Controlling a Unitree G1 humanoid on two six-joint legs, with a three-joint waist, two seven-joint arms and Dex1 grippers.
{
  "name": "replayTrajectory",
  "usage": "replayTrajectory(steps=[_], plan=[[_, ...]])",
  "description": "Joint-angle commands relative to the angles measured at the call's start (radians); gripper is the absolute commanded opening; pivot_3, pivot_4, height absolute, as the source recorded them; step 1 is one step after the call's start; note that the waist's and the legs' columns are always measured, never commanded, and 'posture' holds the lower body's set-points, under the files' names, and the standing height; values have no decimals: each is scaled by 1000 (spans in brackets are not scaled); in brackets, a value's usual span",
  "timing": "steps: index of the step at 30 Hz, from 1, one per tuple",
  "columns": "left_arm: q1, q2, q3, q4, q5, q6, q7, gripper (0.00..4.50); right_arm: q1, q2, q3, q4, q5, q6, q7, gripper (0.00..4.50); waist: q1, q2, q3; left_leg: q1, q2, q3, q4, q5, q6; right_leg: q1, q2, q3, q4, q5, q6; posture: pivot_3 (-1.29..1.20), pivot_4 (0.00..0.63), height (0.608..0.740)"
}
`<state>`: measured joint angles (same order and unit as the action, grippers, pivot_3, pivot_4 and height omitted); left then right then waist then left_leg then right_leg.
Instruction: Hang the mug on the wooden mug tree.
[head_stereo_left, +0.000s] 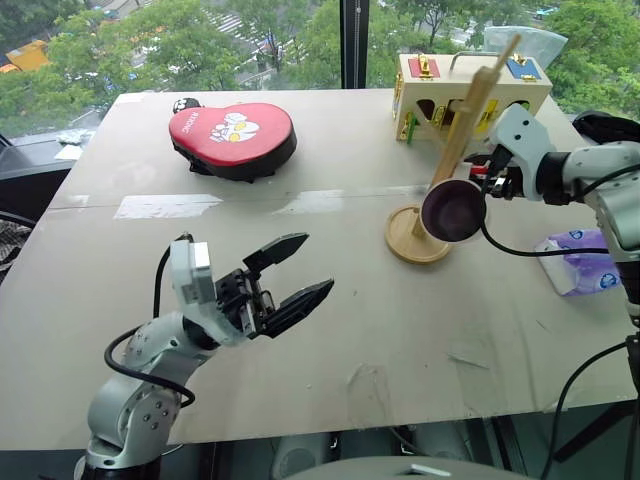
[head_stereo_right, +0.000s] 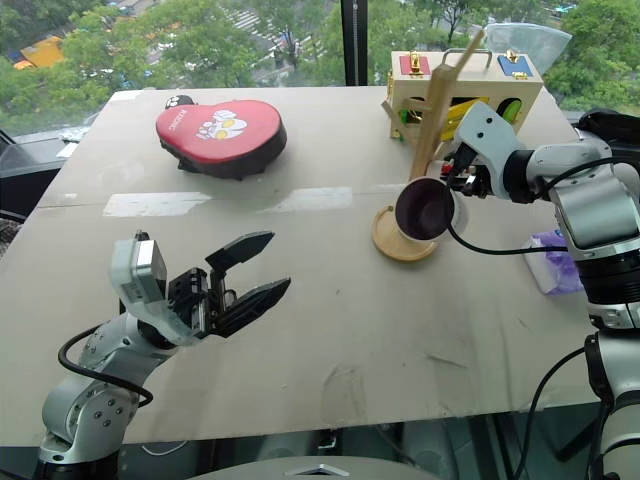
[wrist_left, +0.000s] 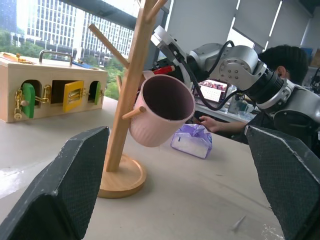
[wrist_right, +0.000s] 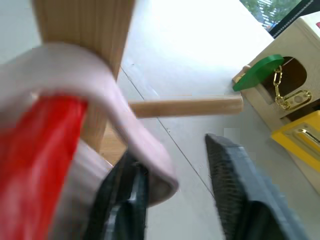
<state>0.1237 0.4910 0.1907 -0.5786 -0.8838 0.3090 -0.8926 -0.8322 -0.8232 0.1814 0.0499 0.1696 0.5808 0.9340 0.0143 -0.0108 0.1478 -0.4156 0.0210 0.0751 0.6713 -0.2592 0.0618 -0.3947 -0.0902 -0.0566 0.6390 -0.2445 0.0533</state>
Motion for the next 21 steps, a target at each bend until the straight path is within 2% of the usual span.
replayTrajectory(steps=[1, 11, 17, 21], plan=[[22, -7, 20, -13, 17, -47, -15, 4500, 75, -49, -141, -85, 48, -47, 17, 3492, 3, 0, 0, 0, 0, 0, 0, 0, 0, 0, 0, -1, 0, 0, 0, 0, 150, 740], [2, 19, -6, 104, 121, -46, -4, 4500, 511, -98, -511, -377, 208, -8, 13, 3492, -1, -1, 0, 1, 0, 0, 0, 0, 0, 1, 0, 0, 1, 0, 0, 0, 150, 740], [-6, 58, -21, 188, 208, -37, -9, 4500, 831, -67, -721, -570, 319, 50, 44, 3492, 2, -1, 0, 1, 0, -1, 0, 0, 0, 1, 0, 0, 1, 0, 0, 0, 150, 740], [33, 91, 17, 230, 231, -56, -29, 4500, 995, 3, -783, -653, 331, 15, 13, 3492, 0, -1, 0, 1, 0, -1, 0, 0, 0, 1, 0, 0, 1, 0, 0, 0, 150, 740]])
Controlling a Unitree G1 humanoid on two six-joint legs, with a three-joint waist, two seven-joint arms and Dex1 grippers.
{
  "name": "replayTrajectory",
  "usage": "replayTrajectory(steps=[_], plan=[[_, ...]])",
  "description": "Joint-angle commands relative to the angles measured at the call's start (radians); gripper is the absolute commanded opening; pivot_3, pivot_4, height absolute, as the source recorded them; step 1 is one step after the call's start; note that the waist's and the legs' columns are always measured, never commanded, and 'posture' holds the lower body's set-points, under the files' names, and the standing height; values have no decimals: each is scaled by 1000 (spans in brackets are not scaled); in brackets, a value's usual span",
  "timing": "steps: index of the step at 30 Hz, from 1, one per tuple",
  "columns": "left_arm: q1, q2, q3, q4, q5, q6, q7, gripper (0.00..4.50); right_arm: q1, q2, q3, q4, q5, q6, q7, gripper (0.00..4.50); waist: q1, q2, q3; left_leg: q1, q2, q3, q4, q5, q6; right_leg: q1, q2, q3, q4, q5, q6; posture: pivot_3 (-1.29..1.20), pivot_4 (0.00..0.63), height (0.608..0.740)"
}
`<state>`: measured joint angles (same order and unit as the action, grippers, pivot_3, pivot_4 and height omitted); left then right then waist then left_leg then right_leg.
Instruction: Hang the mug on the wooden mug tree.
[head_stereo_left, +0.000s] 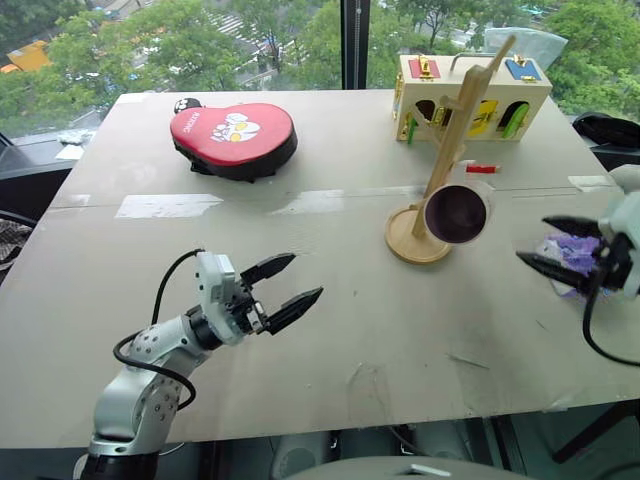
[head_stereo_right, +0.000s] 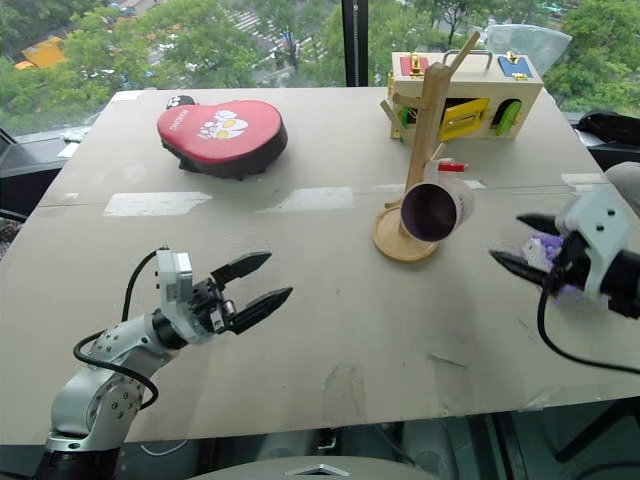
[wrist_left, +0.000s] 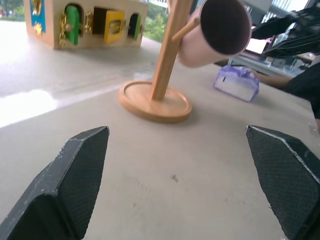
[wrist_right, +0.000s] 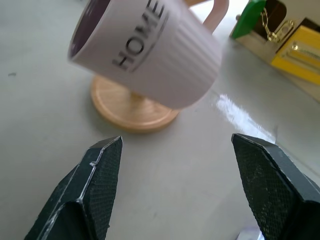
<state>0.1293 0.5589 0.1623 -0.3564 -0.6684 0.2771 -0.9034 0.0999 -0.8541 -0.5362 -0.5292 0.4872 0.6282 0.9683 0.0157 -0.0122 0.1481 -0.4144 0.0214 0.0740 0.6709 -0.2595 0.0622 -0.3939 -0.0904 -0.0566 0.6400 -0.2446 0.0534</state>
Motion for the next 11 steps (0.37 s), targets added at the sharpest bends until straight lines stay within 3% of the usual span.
replayTrajectory(steps=[1, 5, 11], plan=[[49, 35, 58, 12, 21, -25, -26, 4500, 106, 61, -68, -94, 3, -54, -34, 3492, -3, 0, 0, 0, 0, 1, 0, -1, 1, 0, 0, 1, 0, 0, 0, 0, 150, 740], [87, 56, 87, 35, 32, -32, -43, 4500, 211, 150, 5, -119, -62, -149, -87, 3492, -2, 0, 0, 1, 1, 0, 0, -2, 3, 0, 0, 1, 0, 0, 0, 0, 150, 740], [92, 54, 88, 39, 42, -29, -45, 4500, 244, 207, 119, -82, -143, -240, -148, 3492, -1, -1, 0, 1, 0, 0, 0, -2, 3, 0, -1, 1, 0, -2, -3, 0, 150, 740]])
